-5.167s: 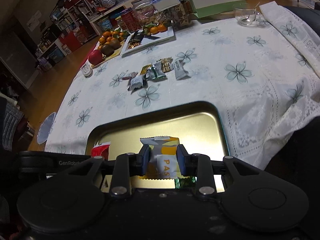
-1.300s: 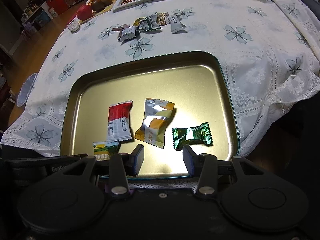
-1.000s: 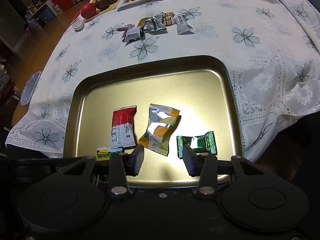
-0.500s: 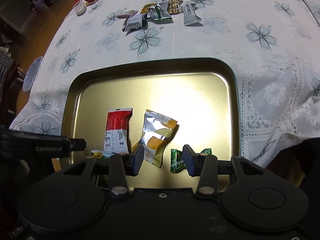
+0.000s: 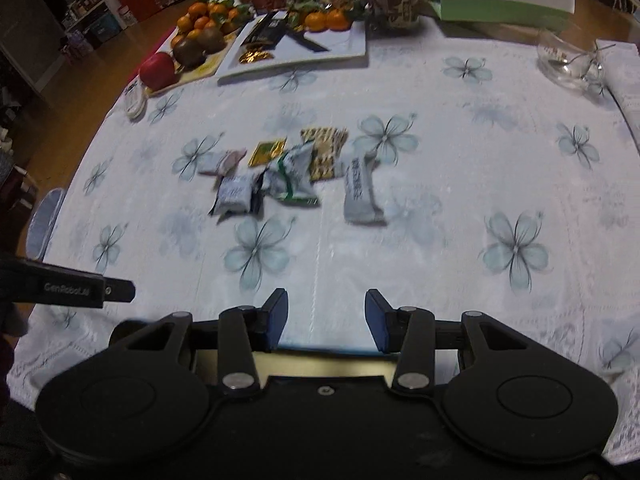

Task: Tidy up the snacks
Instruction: 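Withdraw both open tools from the tray toward the snack pile, then grasp the white hawthorn-strip pack with the left tool while the right tool grasps the white sesame pack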

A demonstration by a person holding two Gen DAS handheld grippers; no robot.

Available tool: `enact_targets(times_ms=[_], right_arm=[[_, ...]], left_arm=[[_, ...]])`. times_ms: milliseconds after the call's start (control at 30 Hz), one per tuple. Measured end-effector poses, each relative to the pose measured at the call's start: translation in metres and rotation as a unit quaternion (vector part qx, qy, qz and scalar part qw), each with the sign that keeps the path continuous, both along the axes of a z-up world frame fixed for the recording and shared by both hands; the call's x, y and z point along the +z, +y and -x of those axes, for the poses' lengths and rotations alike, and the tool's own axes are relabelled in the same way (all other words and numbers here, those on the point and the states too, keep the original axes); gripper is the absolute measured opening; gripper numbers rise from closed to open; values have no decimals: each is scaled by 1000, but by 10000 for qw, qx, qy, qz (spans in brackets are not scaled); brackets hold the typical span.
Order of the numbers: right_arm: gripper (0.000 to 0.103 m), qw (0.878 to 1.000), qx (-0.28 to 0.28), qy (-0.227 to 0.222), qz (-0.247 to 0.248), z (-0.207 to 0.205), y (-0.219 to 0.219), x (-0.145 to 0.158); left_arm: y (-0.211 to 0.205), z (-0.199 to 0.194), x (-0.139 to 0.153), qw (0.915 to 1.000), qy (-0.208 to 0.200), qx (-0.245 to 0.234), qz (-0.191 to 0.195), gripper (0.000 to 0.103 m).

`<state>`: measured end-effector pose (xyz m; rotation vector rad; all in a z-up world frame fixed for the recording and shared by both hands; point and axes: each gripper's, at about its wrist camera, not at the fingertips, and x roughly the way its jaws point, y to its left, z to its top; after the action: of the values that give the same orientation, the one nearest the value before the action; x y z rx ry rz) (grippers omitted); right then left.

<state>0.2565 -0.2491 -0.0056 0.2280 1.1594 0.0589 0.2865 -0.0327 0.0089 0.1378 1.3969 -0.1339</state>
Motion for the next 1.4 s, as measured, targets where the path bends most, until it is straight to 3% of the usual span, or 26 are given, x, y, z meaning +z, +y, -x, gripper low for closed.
enact_targets(times_ms=[333,467,667,800,1000,1067,1100,1400], right_arm=[[45,9983,-140,-356,436,-87,-14,-43],[43,9983,-120,-383,416,-94,-13,-60],[30,9989,-11,-261,388,-93,-14,-85],[27,9982,91,-343,481,-89,-13,-85],[26,9986,37,-329,404,-89,-16,-84],[26,9988,17,-320,377,-88,-17,-84],[26,9989,-4,-308,351,-88,-18,-84],[25,9992,-328,-178,111,-80,-32,-82]], left_arm=[[-14,-72,-12,9990,-151,211,357,46],[-25,-92,-22,9987,-155,229,435,46],[-41,-112,-37,9987,-217,187,430,47],[-46,-125,-52,9990,-202,252,302,47],[-52,-129,-73,9996,-49,257,114,45],[-52,-128,-75,9994,-61,302,135,33],[-51,-128,-75,9993,-81,335,150,31],[-38,-90,-36,9978,-426,448,243,31]])
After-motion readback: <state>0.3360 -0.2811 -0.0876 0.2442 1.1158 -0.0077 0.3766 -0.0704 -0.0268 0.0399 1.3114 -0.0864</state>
